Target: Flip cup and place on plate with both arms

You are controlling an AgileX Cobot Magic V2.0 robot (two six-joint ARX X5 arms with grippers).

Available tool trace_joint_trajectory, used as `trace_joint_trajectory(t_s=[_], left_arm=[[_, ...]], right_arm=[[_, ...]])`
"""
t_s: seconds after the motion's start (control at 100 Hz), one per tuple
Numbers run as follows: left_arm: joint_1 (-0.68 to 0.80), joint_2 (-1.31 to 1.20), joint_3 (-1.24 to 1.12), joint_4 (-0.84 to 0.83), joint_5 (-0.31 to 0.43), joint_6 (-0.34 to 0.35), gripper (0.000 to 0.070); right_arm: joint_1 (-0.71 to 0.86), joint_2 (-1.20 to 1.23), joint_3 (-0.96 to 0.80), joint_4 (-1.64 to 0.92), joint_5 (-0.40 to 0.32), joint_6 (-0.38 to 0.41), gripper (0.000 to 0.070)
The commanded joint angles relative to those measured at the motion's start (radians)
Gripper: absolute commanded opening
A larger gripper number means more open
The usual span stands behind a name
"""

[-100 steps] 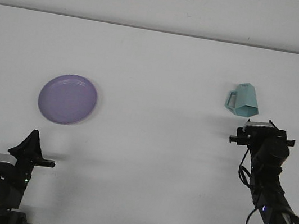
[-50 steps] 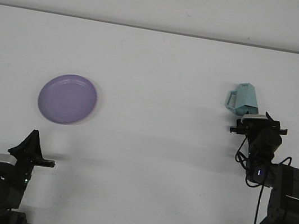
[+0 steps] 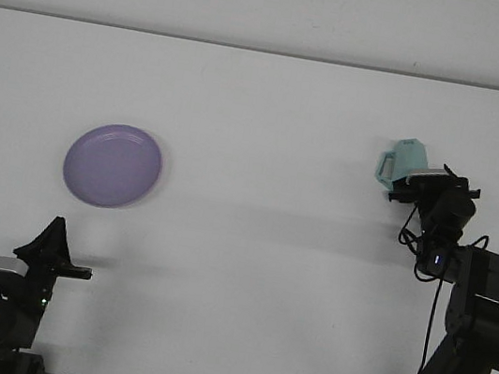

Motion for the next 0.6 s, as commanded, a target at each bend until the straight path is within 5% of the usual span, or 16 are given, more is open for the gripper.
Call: trace_joint_trajectory(t_s=[0.0, 0.07, 0.25, 0.59], left_arm=[[0.0, 0.0, 0.005, 0.01, 0.001, -0.002, 0.0016], [0.0, 0.0, 0.005, 0.01, 0.001, -0.002, 0.0016], [0.0, 0.0, 0.005, 0.01, 0.001, -0.002, 0.0016], [0.0, 0.0, 0.005, 0.012, 0.001, -0.003, 0.0012]], right_arm=[[-0.005, 0.031, 0.035, 0.01, -0.018, -0.011, 0.0414], [-0.007, 0.032, 0.05, -0.016, -0.038, -0.016, 0.035], [-0.007, 0.032, 0.074, -0.059, -0.082, -0.029, 0.0007], [-0.004, -0.052, 0.074, -0.212, -0.081, 0.068, 0.0006]])
